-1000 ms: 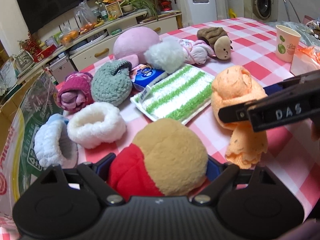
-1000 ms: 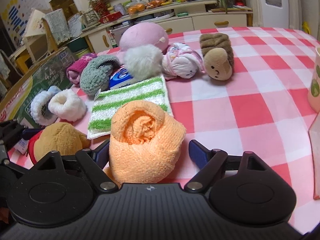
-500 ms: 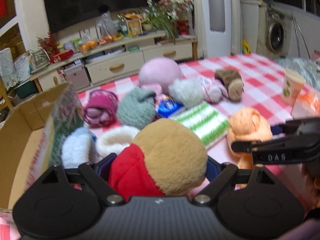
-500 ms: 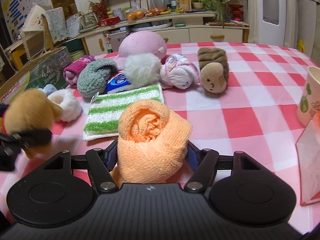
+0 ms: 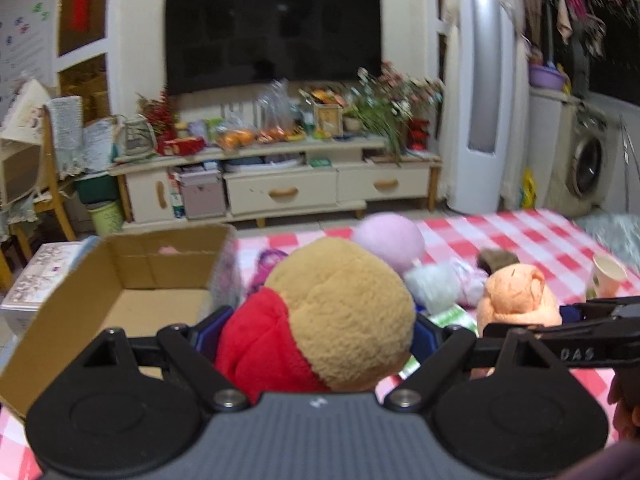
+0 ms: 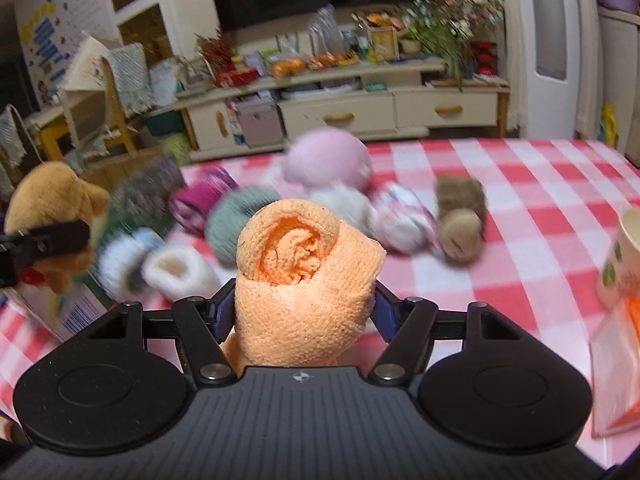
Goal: Organize soft objects
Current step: 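Carry both items over the cardboard box and open both tools to drop them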
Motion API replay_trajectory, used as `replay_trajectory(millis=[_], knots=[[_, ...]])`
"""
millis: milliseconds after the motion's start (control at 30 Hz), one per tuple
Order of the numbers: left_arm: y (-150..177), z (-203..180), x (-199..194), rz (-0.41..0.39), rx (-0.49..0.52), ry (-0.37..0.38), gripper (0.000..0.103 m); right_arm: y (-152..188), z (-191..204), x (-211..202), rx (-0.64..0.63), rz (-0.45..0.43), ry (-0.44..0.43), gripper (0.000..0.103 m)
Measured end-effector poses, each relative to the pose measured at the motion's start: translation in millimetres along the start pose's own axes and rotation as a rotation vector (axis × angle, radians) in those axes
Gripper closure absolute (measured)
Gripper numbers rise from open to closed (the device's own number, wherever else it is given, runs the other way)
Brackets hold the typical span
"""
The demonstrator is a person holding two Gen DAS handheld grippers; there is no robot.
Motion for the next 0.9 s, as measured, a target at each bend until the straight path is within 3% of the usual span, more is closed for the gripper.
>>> replay_trajectory(millis=[433, 700, 900], knots=[[-1, 99, 11, -0.005, -0.194, -0.207, 0.016, -85, 103, 33, -0.050, -0.089, -0.245, 0.020], [17, 162, 33, 0.092, -0.391, -0.300, 0.016, -94, 166, 70, -0.136, -0.061, -0.363, 0.019], [32, 176, 42, 0.154, -0.397, -0.334, 0.015, -92, 187, 95, -0.142, 0.018, -0.398, 0.017]])
Point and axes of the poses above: each gripper's, at about its wrist camera, not at the fingertips, and x roughly the way its jaws point, z to its left, y to its underside, the point moved 6 cm from there along x, roughly the way its jaws point, and after that the axes turned 4 degrees about -y, right-handed, at the moved point
